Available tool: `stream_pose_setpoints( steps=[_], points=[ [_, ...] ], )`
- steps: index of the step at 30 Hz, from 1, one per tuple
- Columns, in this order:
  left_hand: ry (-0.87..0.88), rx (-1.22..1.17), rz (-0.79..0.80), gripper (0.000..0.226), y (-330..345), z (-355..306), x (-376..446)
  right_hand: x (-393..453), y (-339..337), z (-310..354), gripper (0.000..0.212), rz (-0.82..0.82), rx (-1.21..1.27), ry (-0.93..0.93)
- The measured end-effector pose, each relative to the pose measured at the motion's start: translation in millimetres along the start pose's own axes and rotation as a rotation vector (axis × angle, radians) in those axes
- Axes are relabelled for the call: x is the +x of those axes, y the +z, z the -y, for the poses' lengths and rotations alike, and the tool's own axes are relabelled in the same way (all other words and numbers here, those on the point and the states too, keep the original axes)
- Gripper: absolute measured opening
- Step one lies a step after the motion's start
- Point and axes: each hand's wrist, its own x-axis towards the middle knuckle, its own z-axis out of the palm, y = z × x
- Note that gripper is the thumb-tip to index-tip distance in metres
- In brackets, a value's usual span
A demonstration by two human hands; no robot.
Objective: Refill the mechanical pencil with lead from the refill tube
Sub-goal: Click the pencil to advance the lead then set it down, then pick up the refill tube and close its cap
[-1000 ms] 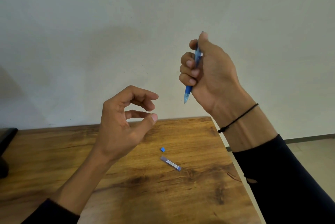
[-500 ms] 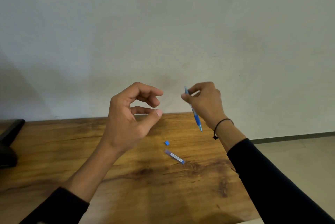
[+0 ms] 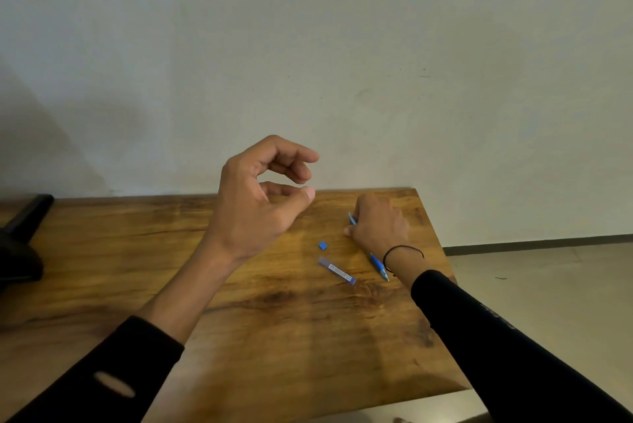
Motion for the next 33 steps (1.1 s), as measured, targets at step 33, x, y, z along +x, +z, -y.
stream_pose_setpoints(
  steps=[33],
  points=[
    [-0.17,0.09,0.064,0.024,-2,15,4,-35,-12,21,0.044,0.416,-0.227,-0.289]
  ],
)
